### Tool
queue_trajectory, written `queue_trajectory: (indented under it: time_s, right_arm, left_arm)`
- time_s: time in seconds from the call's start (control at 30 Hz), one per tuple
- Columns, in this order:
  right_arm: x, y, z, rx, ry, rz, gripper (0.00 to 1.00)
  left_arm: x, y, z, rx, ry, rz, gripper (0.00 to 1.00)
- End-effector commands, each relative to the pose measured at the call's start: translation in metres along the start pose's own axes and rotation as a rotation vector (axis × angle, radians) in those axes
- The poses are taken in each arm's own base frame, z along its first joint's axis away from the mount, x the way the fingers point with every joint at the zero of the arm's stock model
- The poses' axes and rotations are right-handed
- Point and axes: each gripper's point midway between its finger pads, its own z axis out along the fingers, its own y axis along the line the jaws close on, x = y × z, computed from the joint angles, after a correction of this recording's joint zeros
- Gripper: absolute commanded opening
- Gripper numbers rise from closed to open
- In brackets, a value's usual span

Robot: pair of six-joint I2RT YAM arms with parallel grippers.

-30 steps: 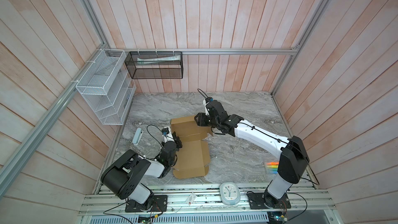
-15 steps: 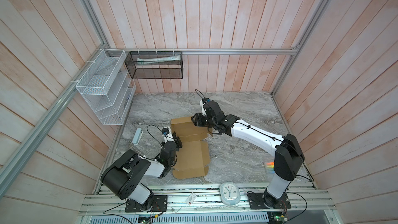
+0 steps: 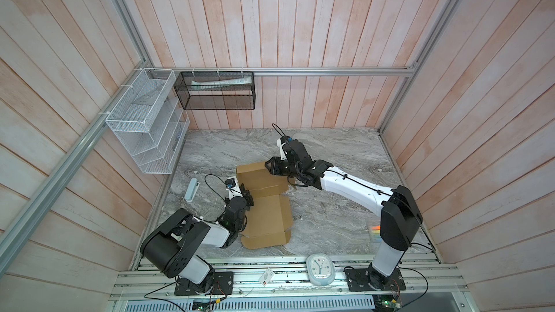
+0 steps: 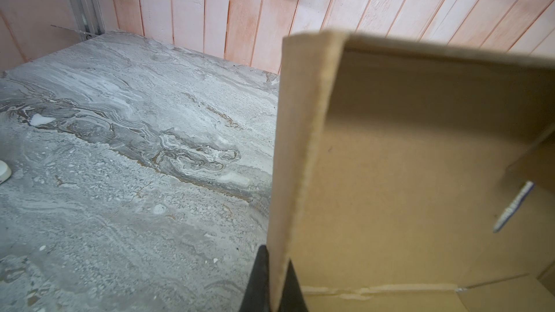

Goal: Assemble paper box
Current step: Fold the bottom flaps of a flat cardboard box at the center of the table.

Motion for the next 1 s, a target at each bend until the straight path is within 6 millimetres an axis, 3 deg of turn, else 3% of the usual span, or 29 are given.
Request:
queue_trajectory:
  time_s: [0.0,0.23,0.5,0.77,0.97]
  right_arm:
    - [-0.007,-0.002,-0.004,0.026,-0.021,-0.035,0.40]
    - [-0.010,-0.014,-0.033,0.081,-0.066,-0.108,0.52]
    - [0.011,-0.022,-0.053,0.087,-0.073,-0.154,0.56]
    - [0.051,-0.042,-0.041,0.108,-0.002,-0.167,0.56]
    - [0.066,-0.054,-0.027,0.109,0.017,-0.157,0.56]
  left_arm:
    - [-0.014,-0.004,0.000,-0.008,-0.034,-0.016,0.00]
    - [-0.011,0.000,0.002,-0.034,-0.021,-0.016,0.00]
    - [-0.019,-0.007,0.008,-0.034,-0.019,-0.011,0.00]
    - [-0.020,-0.008,0.009,-0.045,-0.009,0.003,0.00]
    - [-0.019,-0.007,0.009,-0.048,-0.005,-0.004,0.00]
